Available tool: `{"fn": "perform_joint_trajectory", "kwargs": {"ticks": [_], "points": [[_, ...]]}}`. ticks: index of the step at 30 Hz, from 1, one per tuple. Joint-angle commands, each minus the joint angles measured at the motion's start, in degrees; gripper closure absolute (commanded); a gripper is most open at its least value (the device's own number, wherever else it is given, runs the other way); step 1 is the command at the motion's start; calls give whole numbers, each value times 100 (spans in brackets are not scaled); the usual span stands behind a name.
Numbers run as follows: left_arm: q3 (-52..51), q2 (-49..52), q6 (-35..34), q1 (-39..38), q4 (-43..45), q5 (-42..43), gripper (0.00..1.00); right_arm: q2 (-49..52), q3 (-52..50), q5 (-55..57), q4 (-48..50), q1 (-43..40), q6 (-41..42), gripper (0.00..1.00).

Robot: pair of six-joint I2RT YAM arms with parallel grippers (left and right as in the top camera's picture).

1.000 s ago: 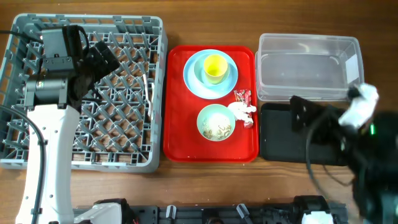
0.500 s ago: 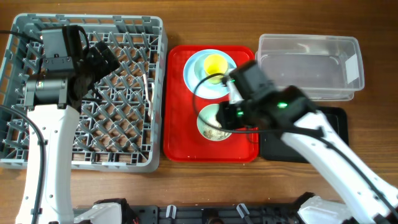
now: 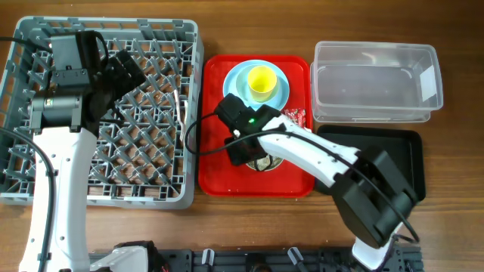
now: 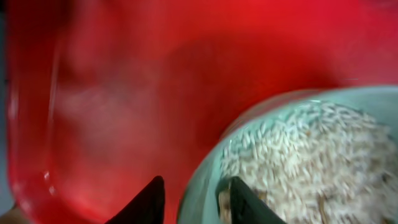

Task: Sort waste into correct bins and load items into the dishwasher rack
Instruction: 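Reach the right gripper to the green bowl and grasp its rim, then carry the green bowl over the black tray and tip out the rice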

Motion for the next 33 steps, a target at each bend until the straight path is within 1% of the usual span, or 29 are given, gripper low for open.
{"fn": "perform_joint_trajectory", "kwargs": {"ticks": [1,2,3,4,7,12,13,15,16,18,21,23,24,25,28,33], "points": [[17,-39,-72,24,15,2,0,164,35,-98,57,9,0,69],[17,-39,-72,24,15,2,0,164,35,-96,52,15,-2,76],[17,-39,-72,24,15,2,0,164,35,-96,33,13,0,92],[17,-39,-72,24,15,2,0,164,37,-98,11,13,-2,96],[17,-39,-72,24,15,2,0,81,44,-94,-160,13,-2,95],[17,-39,-72,24,15,2,0,-33,48,-83,-151,13,-24,83],[17,-39,-72,24,15,2,0,-33,48,-28,-81,13,-22,82],[17,-39,-72,24,15,2,0,-33,48,-31,111,-9,-20,76],[17,-39,-72,24,15,2,0,-33,48,-33,166,-9,-20,75],[17,-39,-72,24,15,2,0,-33,48,-28,175,-9,-22,74],[17,-39,-74,24,15,2,0,-33,48,-31,160,-9,-20,76],[17,-39,-72,24,15,2,0,-33,48,-31,90,-9,-17,85],[17,-39,-74,24,15,2,0,-33,48,-28,61,-9,-17,92],[17,-39,-72,24,15,2,0,-33,48,-28,46,-9,-17,96],[17,-39,-72,24,15,2,0,-68,170,-28,-9,-9,-11,96],[17,-39,-72,24,15,2,0,-608,654,286,-879,-9,149,96]]}}
